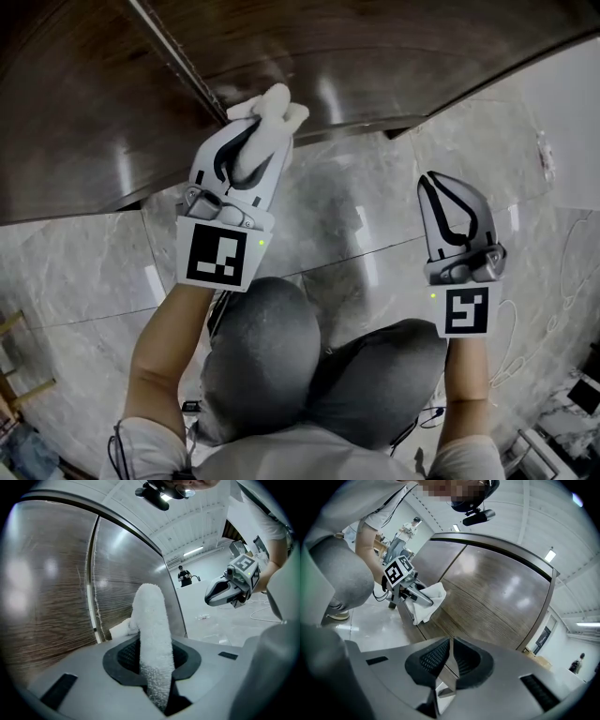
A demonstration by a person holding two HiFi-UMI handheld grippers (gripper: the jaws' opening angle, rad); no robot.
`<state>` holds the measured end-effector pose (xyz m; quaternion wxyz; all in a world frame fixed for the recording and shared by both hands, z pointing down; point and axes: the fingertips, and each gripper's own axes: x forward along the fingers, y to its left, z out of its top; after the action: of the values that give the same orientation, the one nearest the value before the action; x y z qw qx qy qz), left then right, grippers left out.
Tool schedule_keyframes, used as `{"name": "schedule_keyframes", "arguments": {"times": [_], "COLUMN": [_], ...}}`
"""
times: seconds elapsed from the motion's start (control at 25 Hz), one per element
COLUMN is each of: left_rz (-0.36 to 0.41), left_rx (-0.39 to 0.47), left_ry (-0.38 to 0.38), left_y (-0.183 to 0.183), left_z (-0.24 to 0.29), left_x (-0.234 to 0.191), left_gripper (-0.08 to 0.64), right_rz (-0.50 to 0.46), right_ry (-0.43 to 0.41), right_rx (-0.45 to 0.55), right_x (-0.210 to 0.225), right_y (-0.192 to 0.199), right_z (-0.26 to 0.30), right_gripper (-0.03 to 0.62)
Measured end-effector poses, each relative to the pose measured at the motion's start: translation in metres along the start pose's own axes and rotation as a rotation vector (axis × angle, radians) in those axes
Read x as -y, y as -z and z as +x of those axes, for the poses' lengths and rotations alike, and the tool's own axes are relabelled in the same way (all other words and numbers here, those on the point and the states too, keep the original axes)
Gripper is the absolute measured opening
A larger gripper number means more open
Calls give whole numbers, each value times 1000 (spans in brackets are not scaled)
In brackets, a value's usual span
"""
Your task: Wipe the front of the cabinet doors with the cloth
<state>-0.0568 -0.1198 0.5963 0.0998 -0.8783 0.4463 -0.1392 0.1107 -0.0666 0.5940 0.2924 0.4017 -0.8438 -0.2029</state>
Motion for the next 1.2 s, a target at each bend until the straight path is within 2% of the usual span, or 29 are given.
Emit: {"name": "schedule_keyframes", "arguments": {"times": [0.52, 0.68, 1.2], "left_rz": [61, 48, 112], "left_rx": [0, 1, 1], "left_ry": [64, 82, 168], "left_y": [-26, -36, -66], "left_z": [62, 85, 177], "left_x": [52, 68, 143], "left_gripper": [104, 104, 104], "right_rz": [18, 40, 70], "right_ry": [16, 28, 71], "right_rx": [10, 29, 25], "right_x": [10, 17, 37], "right_y": [36, 50, 95], "right_z": [-24, -33, -70], "right_gripper": [51, 51, 51]}}
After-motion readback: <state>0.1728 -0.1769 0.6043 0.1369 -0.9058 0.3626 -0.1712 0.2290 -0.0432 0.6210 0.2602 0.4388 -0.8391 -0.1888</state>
